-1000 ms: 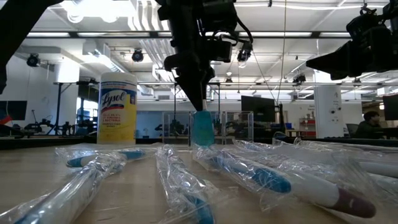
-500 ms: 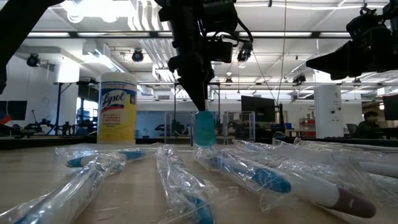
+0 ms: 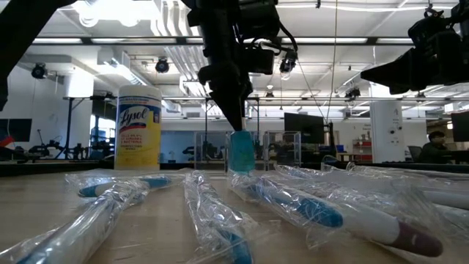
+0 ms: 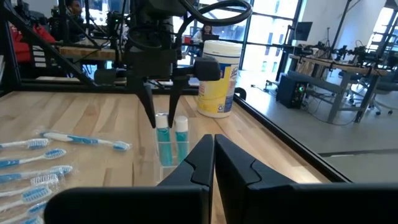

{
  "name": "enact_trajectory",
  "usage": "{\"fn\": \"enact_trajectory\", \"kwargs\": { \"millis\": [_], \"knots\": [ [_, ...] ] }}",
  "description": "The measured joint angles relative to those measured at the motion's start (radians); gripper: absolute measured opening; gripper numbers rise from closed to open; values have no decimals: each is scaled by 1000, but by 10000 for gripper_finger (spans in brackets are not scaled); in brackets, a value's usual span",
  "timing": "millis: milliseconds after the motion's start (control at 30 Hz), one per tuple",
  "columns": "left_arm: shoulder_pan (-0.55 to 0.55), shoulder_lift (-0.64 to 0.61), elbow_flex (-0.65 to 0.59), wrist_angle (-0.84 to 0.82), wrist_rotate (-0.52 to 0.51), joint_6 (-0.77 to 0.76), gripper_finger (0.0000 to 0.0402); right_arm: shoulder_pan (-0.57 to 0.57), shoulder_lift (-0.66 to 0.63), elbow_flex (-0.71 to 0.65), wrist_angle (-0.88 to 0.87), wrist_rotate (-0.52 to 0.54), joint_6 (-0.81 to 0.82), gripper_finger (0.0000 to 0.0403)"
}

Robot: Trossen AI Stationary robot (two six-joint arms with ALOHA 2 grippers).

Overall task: Pick & Place toothbrushing station
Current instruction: Put the blue mouthwash bottle into the middle section of the transparent organizer

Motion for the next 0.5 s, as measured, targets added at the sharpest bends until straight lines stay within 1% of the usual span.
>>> {"fn": "enact_trajectory", "kwargs": {
  "millis": [300, 500],
  "knots": [
    [0, 0, 0, -1, 15, 5, 122, 0, 0, 0, 0, 0, 0, 8],
    [1, 0, 0, 2, 12, 6, 150, 0, 0, 0, 0, 0, 0, 8]
  ]
}}
